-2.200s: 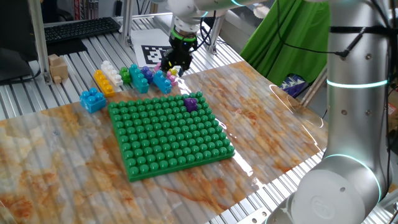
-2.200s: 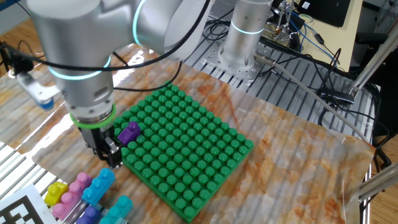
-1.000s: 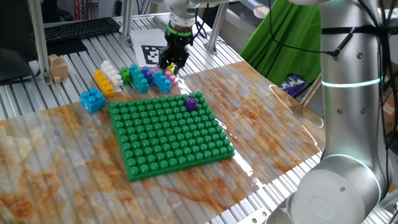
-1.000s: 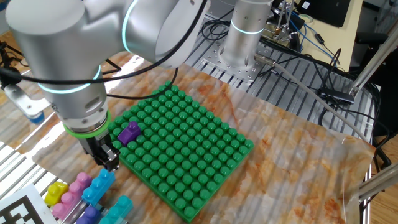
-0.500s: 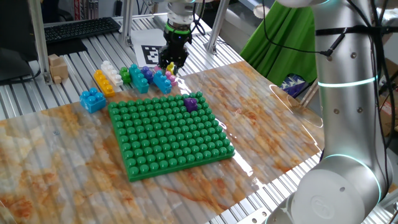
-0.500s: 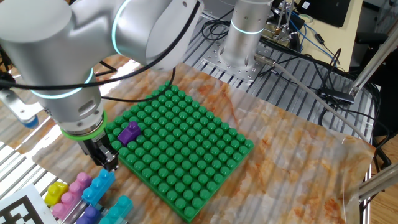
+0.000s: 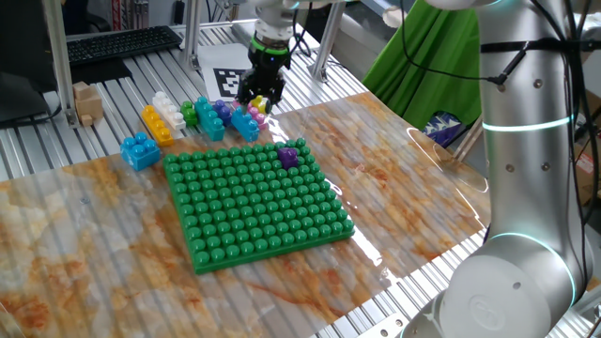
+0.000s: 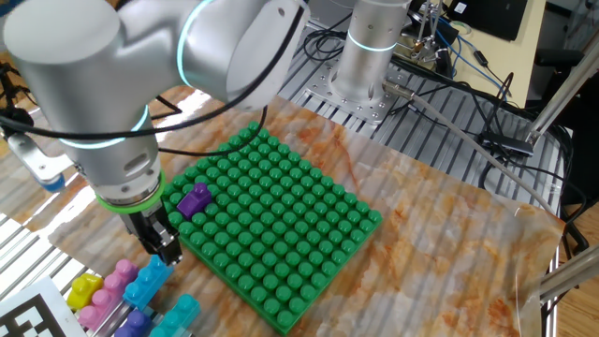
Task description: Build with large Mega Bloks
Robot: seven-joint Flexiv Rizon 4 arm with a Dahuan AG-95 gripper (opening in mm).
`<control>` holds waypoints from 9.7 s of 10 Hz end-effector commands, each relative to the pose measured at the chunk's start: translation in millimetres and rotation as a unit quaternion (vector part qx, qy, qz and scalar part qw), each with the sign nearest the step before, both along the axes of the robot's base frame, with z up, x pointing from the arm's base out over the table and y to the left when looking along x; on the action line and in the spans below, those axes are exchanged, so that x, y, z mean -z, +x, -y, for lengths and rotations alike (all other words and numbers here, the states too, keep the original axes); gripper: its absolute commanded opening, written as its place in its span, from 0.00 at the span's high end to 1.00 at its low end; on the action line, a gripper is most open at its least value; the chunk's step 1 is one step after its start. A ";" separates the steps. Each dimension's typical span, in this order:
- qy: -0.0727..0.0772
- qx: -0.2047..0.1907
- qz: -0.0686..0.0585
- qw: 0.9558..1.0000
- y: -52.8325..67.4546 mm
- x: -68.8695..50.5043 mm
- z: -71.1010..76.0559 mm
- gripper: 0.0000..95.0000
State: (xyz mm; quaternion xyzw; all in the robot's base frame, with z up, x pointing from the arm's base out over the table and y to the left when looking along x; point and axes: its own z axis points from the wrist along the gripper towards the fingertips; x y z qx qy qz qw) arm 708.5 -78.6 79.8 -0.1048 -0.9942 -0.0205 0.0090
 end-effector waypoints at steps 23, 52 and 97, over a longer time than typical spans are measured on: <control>0.007 -0.013 0.037 0.999 27.2 54.0 1.1 1.00; 0.005 0.024 -0.009 1.000 -103.1 -29.4 -40.2 1.00; 0.022 0.058 0.043 0.997 -142.0 37.0 -37.0 1.00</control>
